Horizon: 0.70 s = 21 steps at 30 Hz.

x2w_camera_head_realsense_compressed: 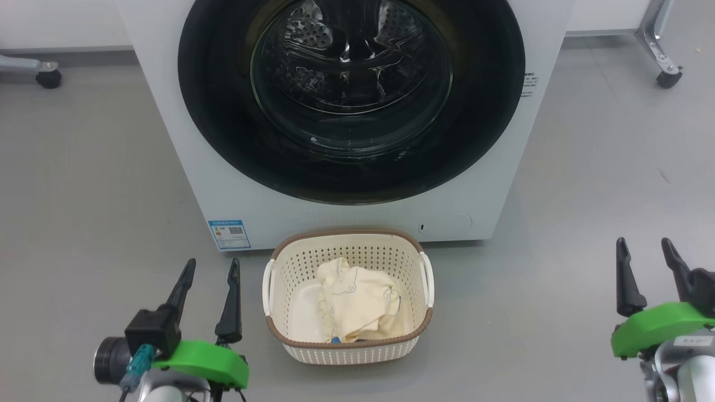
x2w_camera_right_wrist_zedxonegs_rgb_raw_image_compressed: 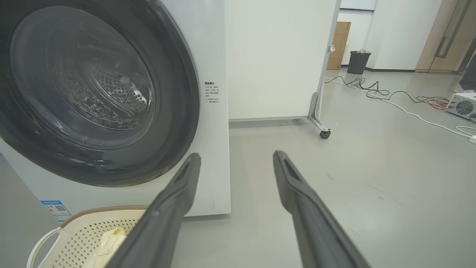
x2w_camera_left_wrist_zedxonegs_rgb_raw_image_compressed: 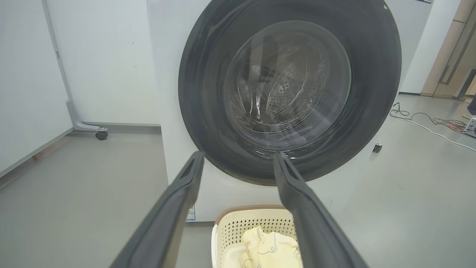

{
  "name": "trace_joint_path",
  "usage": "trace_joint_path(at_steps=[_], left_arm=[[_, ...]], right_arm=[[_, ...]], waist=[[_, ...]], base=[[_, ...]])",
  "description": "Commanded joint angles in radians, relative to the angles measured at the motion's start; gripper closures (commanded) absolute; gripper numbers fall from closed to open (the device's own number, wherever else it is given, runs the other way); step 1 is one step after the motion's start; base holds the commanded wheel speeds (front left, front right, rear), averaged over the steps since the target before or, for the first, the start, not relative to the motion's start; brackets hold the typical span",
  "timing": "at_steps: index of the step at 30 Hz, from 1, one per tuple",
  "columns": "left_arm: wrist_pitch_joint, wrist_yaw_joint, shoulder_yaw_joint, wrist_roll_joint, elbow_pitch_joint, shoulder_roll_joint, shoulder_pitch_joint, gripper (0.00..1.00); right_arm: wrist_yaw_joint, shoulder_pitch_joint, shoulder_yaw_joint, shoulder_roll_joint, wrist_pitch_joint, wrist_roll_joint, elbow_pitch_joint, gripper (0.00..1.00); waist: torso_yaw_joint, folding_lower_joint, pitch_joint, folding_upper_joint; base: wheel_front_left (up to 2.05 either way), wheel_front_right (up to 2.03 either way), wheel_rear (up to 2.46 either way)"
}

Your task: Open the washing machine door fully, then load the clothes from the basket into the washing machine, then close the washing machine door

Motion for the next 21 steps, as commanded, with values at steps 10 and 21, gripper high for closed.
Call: trace_joint_path(at_steps=[10, 21], left_arm=[[-0.014, 0.015, 0.028, 0.01, -0.016, 0.009, -0.051, 0.0], [-0.014, 0.025, 0.025, 0.015, 0.0, 0.009, -0.056, 0.0]], right_arm=[[0.0, -0.053, 0.018, -0.016, -0.023, 0.007, -0.015, 0.0], [0.0, -0.057, 0.026, -0.012, -0.028, 0.015, -0.006, 0.0]], waist=[[-0.001, 0.0, 0.0, 0.0], [0.002, 0.0, 0.001, 0.0]], base=[[0.0, 0.0, 0.0], [0.08, 0.1, -0.17]])
